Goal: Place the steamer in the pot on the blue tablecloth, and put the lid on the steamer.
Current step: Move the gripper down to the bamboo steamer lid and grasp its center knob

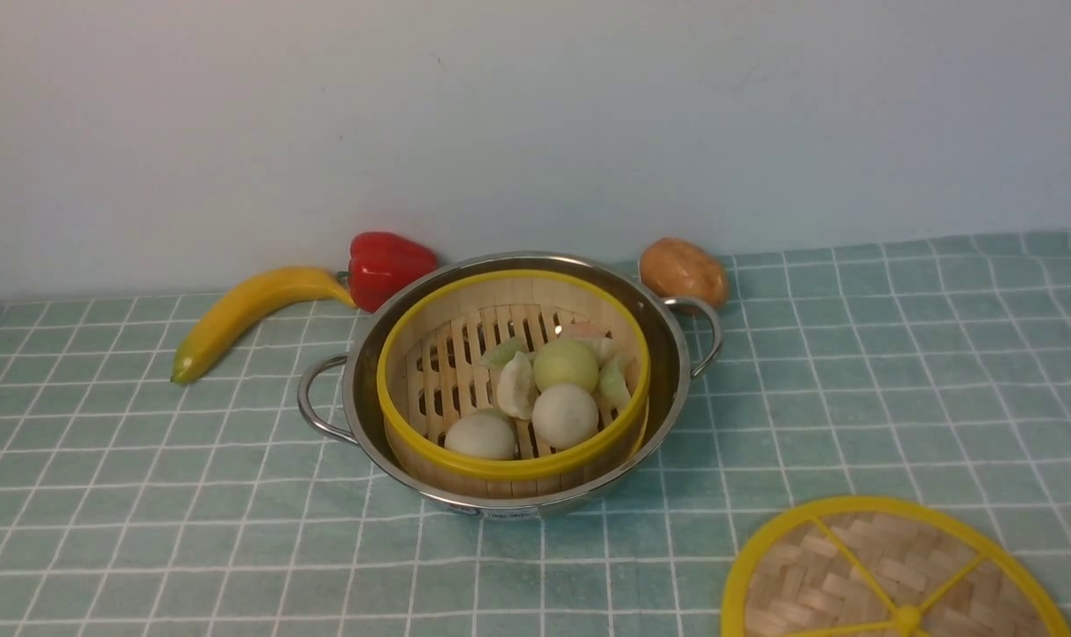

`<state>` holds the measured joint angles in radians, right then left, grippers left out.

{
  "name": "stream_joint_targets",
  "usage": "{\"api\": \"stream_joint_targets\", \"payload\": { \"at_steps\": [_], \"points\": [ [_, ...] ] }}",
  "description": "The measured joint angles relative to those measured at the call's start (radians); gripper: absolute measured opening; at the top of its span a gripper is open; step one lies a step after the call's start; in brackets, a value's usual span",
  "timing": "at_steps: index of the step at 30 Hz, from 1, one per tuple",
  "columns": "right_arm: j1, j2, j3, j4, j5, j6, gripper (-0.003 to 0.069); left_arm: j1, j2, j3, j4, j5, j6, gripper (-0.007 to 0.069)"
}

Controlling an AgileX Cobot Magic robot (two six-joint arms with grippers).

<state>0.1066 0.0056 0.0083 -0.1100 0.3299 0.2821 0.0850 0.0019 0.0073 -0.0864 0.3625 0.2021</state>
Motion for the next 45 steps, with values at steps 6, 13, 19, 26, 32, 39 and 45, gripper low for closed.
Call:
{"api": "stream_joint_targets", "payload": {
  "at_steps": [6,13,19,26,32,39,45],
  "points": [
    [0.000,0.000,0.000,0.000,0.000,0.000,0.0240,0.000,-0.001,0.000,-0.003,-0.014,0.000,0.0243],
    [0.000,0.000,0.000,0.003,0.000,0.000,0.0240,0.000,-0.001,0.000,-0.004,-0.017,0.004,0.0243],
    [0.000,0.000,0.000,0.003,0.000,0.000,0.0240,0.000,-0.001,0.000,-0.004,-0.017,0.008,0.0243],
    [0.000,0.000,0.000,0.003,0.000,0.000,0.0240,0.000,-0.001,0.000,-0.005,-0.017,0.009,0.0243],
    [0.000,0.000,0.000,0.001,0.000,0.000,0.0240,0.000,-0.001,0.000,-0.006,-0.017,0.010,0.0243],
    [0.000,0.000,-0.023,0.048,-0.073,0.030,0.0240,0.000,-0.001,0.000,-0.006,-0.017,0.010,0.0243],
    [0.000,0.035,-0.290,0.058,0.019,0.003,0.0240,0.000,-0.001,0.000,-0.006,-0.017,0.010,0.0243]
  ]
}}
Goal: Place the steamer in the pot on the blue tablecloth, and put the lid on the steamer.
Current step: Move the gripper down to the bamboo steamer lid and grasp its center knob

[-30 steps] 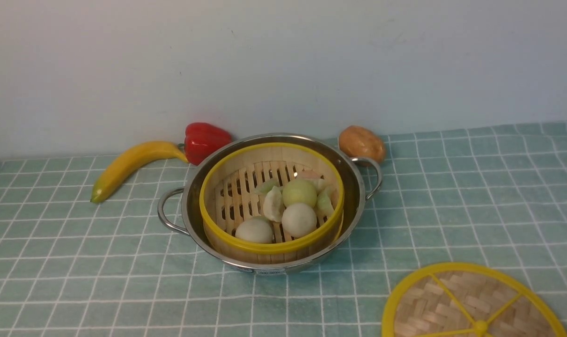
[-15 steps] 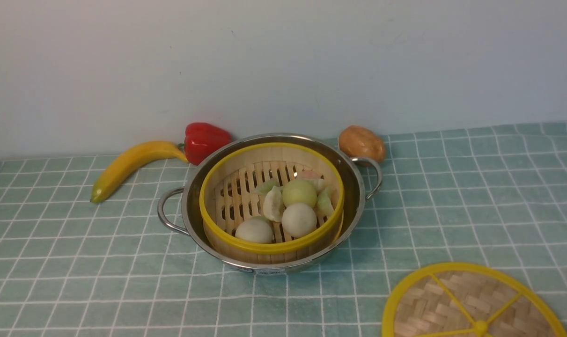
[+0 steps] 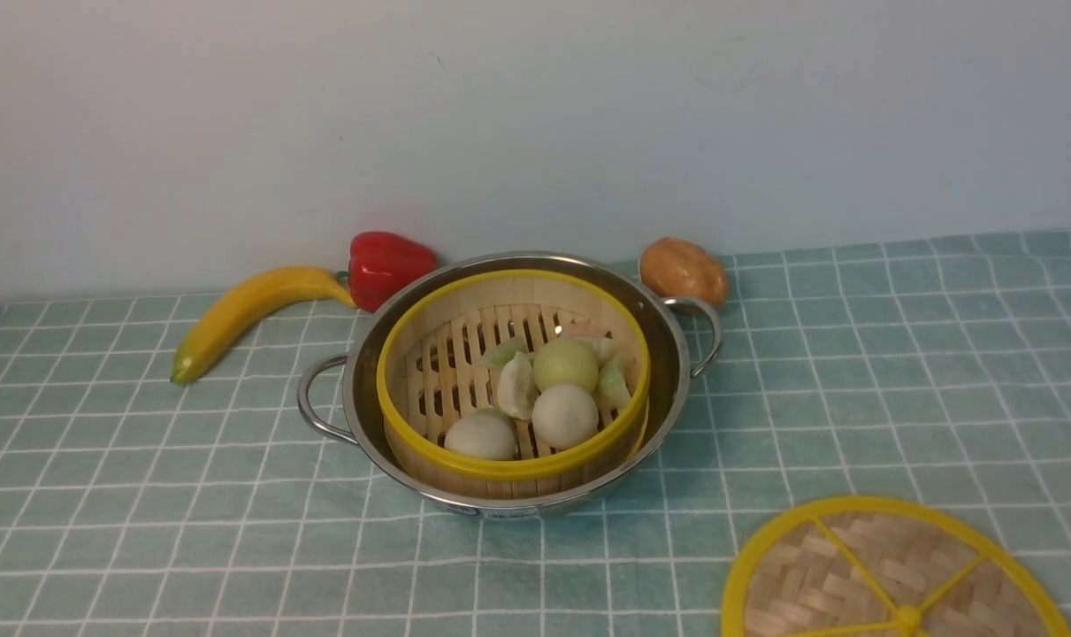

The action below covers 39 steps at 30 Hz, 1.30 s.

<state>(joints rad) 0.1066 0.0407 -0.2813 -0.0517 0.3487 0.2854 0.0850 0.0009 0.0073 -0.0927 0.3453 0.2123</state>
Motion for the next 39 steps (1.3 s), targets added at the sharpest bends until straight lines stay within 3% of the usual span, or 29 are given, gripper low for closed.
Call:
{"api": "stream_joint_targets", "payload": {
  "at_steps": [5,13,15,18,20,22,29,34,39],
  "points": [
    [0.000,0.134,-0.217,0.038,0.219,-0.002,0.0240,0.000,0.000,0.000,0.000,0.000,0.000,0.0243],
    [0.000,0.252,-0.271,0.240,0.247,-0.047,0.0240,0.000,0.000,0.000,0.000,-0.001,0.000,0.0243],
    [0.000,0.279,-0.283,0.267,0.288,-0.099,0.0240,0.000,0.000,0.000,0.000,-0.001,0.000,0.0243],
    [0.000,0.379,-0.354,0.316,0.478,-0.285,0.0240,0.000,0.000,0.000,0.000,-0.002,0.000,0.0243],
    [0.000,0.410,-0.378,0.325,0.522,-0.324,0.0240,0.000,0.000,0.000,0.000,-0.002,0.000,0.0243],
    [0.000,0.554,-0.468,0.358,0.641,-0.462,0.0240,0.000,0.000,0.000,0.000,-0.002,0.000,0.0243],
    [0.000,0.895,-0.563,0.506,0.718,-0.748,0.0240,0.000,0.000,0.000,-0.001,-0.002,0.000,0.0243],
    [0.023,1.120,-0.576,0.533,0.749,-0.775,0.0240,0.000,0.000,0.000,-0.001,-0.002,0.000,0.0243],
    [0.170,1.273,-0.589,0.406,0.753,-0.706,0.0240,0.000,0.000,0.000,-0.001,-0.002,0.000,0.0243]
  ]
}}
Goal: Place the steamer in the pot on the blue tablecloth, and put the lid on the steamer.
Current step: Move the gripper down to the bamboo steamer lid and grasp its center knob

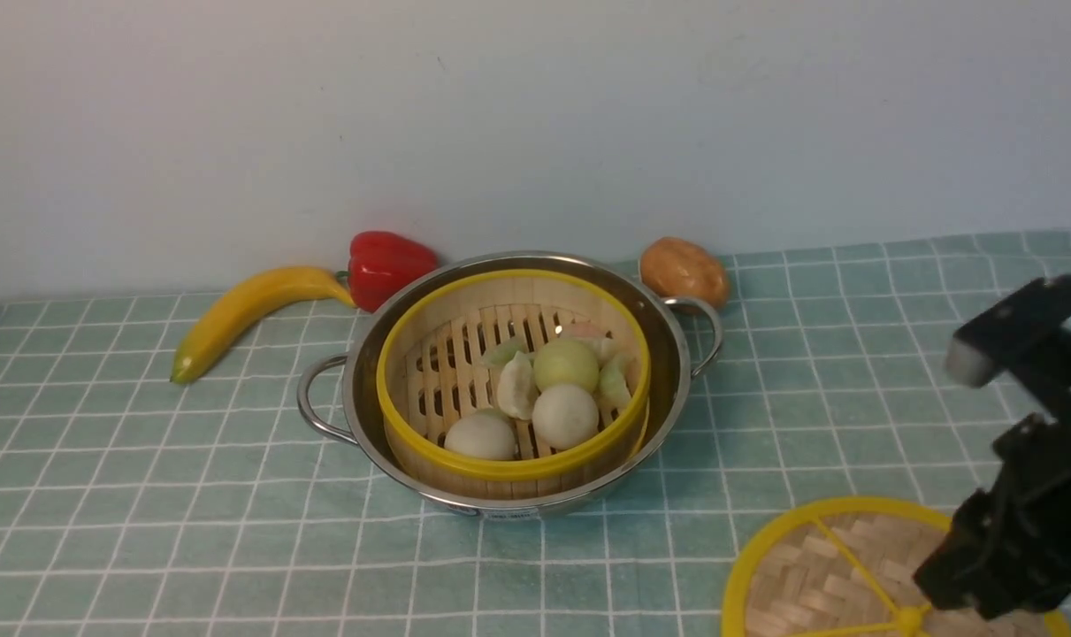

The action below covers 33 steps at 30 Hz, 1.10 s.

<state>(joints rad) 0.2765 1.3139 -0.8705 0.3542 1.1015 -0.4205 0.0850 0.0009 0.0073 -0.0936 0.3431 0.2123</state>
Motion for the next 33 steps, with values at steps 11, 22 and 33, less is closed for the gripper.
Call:
{"api": "stream_joint_targets", "payload": {
  "at_steps": [11,22,33],
  "points": [
    [0.180,0.196,-0.060,-0.280,-0.039,0.301,0.0240,0.000,0.000,0.000,0.000,-0.001,0.000,0.0243],
    [0.180,0.303,-0.063,-0.360,-0.068,0.368,0.0240,0.000,-0.001,0.000,0.000,-0.001,0.001,0.0243],
    [0.180,0.365,-0.066,-0.354,-0.087,0.380,0.0238,0.000,-0.001,0.000,0.000,-0.001,0.001,0.0243]
  ]
}}
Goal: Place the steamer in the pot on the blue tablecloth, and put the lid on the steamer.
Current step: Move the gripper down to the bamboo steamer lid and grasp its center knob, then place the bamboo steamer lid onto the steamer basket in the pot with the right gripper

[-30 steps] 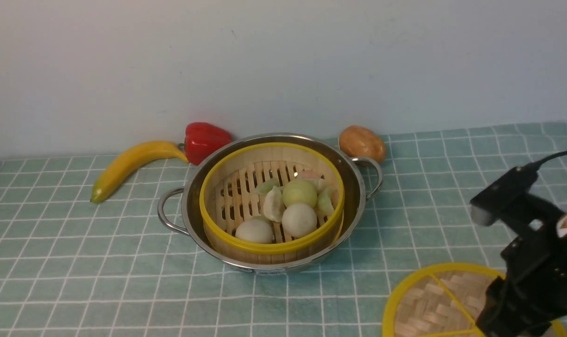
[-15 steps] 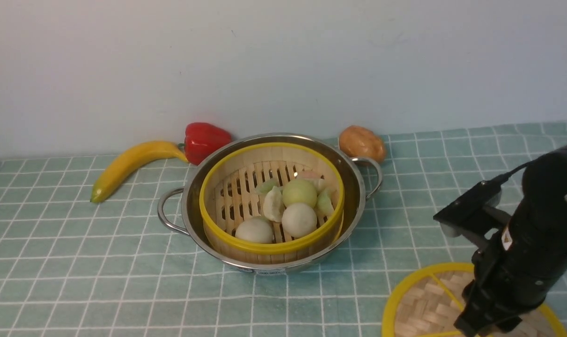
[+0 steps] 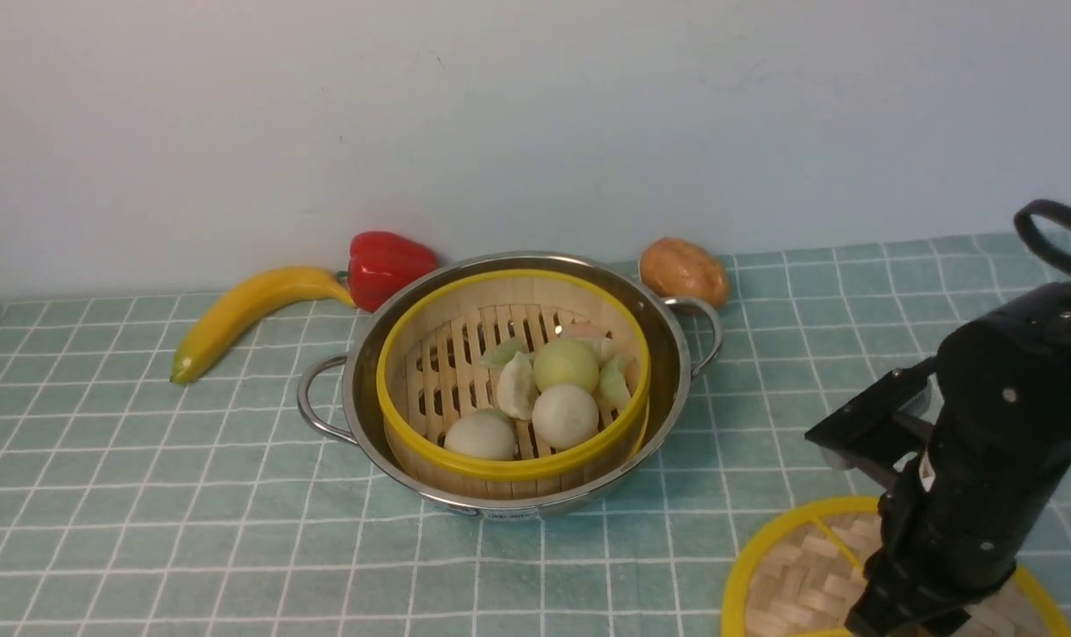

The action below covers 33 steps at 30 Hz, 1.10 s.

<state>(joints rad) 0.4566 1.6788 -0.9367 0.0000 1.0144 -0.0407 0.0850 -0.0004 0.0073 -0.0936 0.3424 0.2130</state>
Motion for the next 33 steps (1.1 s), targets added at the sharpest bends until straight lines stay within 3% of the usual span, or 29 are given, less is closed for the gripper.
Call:
{"api": "stream_joint_targets", "payload": {
  "at_steps": [4,12,17,22,24,27,33],
  "points": [
    [0.000,0.001,-0.002,0.019,0.007,0.012,0.0147,0.000,0.000,0.000,0.000,0.000,0.000,0.0243],
    [0.000,-0.094,-0.001,0.069,-0.099,0.175,0.0146,0.000,0.000,0.000,0.000,0.000,0.000,0.0243],
    [0.000,-0.236,-0.002,0.049,-0.198,0.182,0.0146,0.000,0.000,0.000,0.000,0.000,0.000,0.0243],
    [0.000,-0.288,-0.093,0.125,-0.234,0.010,0.0146,0.000,0.000,0.000,0.000,0.000,0.000,0.0243],
    [0.007,-0.240,-0.204,0.254,-0.211,-0.152,0.0146,0.000,0.000,0.000,0.000,0.000,0.000,0.0243],
    [0.034,-0.158,-0.325,0.324,-0.187,-0.267,0.0146,0.000,0.000,0.000,0.000,0.000,0.000,0.0243],
    [0.103,0.052,-0.616,0.309,-0.088,-0.351,0.0146,0.000,0.000,0.000,0.000,0.000,0.000,0.0243]
  ]
}}
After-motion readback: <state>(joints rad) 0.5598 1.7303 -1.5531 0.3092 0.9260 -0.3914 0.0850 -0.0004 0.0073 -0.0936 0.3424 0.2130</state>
